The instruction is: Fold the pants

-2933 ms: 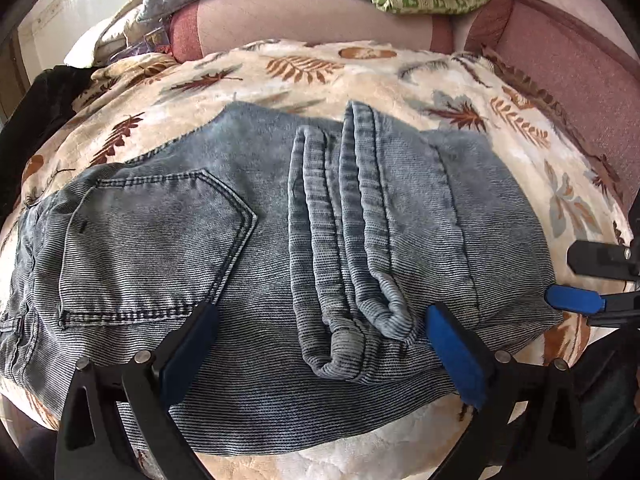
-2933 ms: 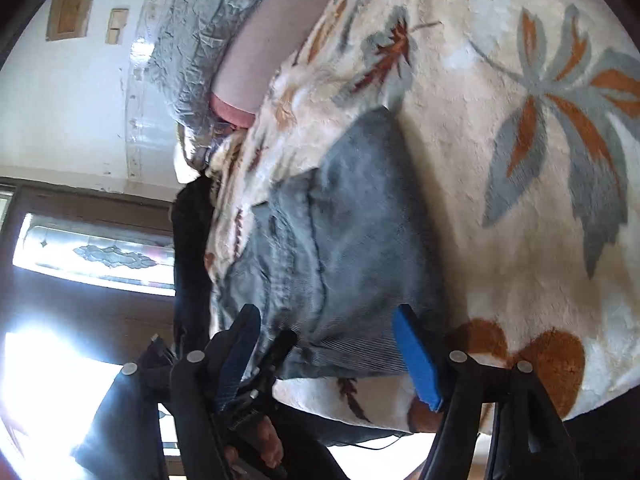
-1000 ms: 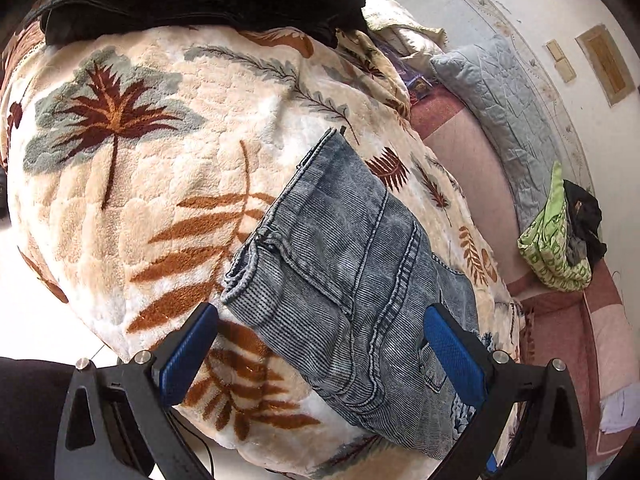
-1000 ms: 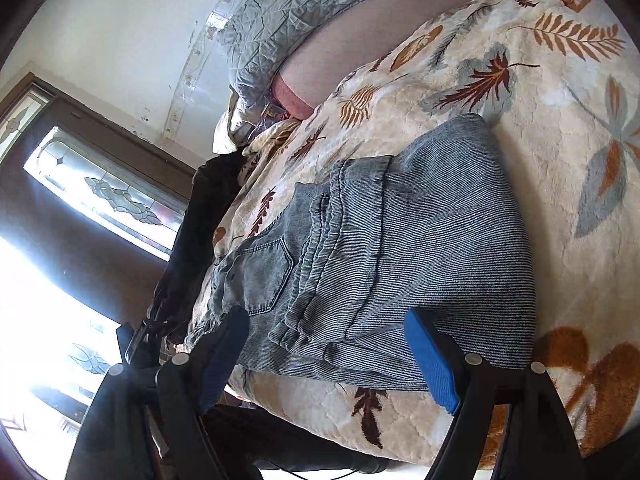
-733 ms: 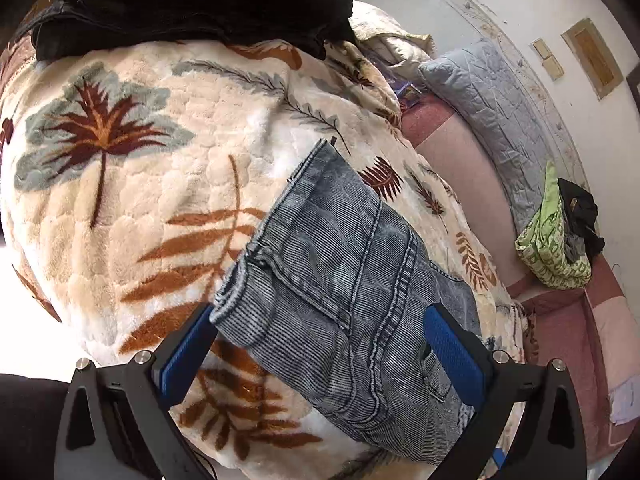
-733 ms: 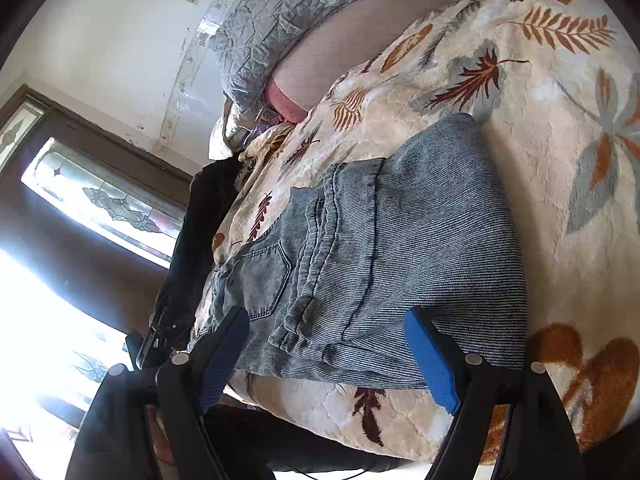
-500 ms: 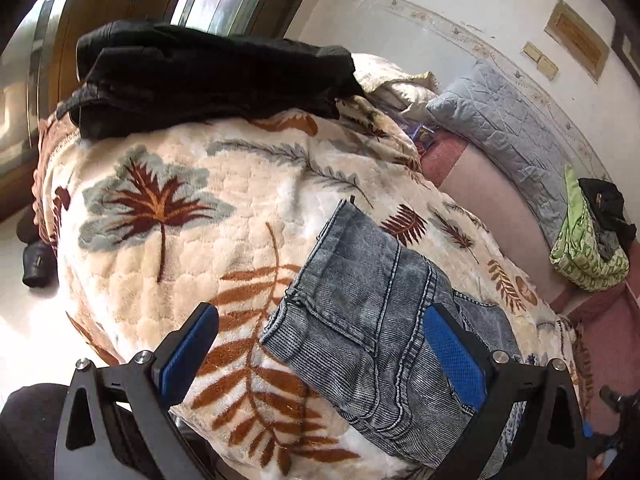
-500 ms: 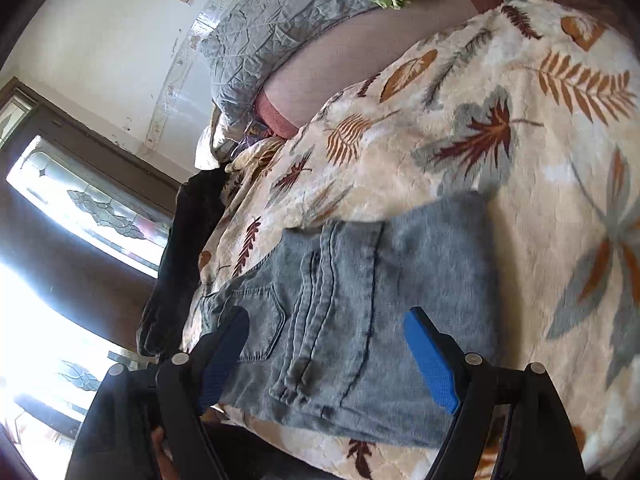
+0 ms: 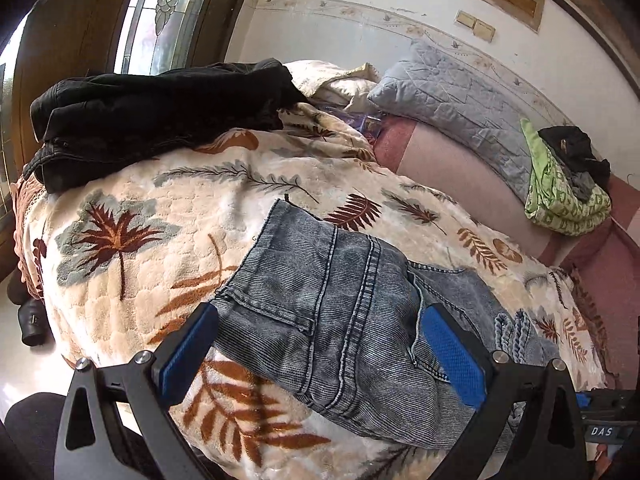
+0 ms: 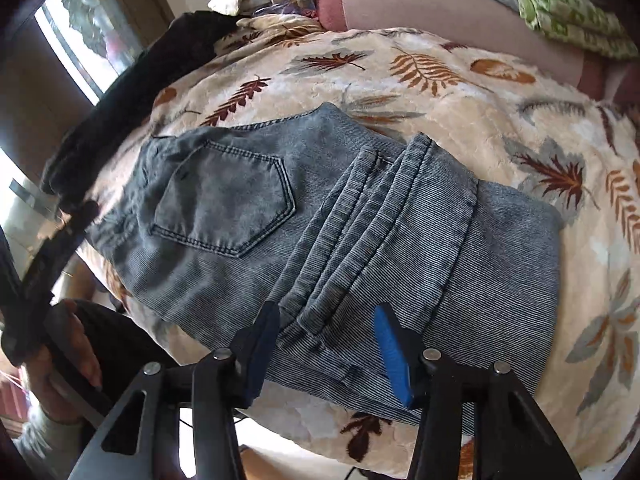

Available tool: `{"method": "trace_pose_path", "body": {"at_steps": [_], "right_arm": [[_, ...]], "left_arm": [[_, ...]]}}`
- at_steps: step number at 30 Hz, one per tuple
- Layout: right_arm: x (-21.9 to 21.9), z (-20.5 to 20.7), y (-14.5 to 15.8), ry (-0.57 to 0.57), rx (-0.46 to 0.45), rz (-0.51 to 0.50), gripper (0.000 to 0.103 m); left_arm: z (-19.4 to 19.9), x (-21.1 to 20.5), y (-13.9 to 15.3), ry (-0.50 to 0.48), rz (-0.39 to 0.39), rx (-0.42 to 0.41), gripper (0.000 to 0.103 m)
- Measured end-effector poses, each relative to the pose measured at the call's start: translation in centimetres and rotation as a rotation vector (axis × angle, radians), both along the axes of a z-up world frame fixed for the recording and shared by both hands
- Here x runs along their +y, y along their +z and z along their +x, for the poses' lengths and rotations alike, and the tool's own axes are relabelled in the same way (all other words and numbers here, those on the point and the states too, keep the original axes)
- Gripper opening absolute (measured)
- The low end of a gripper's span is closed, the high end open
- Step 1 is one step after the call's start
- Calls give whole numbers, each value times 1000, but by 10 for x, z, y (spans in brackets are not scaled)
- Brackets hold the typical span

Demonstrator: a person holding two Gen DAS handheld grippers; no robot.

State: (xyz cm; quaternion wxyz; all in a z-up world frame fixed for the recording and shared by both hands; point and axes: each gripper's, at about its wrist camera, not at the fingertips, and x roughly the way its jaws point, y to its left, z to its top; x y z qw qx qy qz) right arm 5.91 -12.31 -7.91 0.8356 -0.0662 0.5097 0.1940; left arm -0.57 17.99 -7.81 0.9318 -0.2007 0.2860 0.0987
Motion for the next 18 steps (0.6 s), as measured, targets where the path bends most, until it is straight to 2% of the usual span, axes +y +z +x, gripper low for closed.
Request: {"method": "trace_pose_path", "body": {"at_steps": [2,4,6,8,9,11,13,15,18], "right_arm": [[6,-4,-5,32,-27,-50,49],[12,-3,-15,66,-22,-83,39],[18,-7,-22,85,-73,-162,34],[16,-6,-22,82,-68,-138,25],[16,-3,-20,88,-64,-126,14],[15,-3,-18,89,-42,-94,13],[5,-2,-11,63,-31,-20,13],[0,-11,6,53,-79,24,12],[9,-26,21,122,-108,39,12]], "left_arm": [[0,-1,1,-3,-3,-3,102],[-1,-3,1,-3,2,-6,102],[-2,-4,2,-8,9,-8,102],[-2,-6,2,-19,13,-8,102],[-2,-8,2,-26,14,-10,102],[0,-13,2,-41,27,-10,102],[2,-17,2,-56,31,-3,102],[2,-19,1,-59,32,-2,102],[5,-22,0,-63,33,2,102]]}}
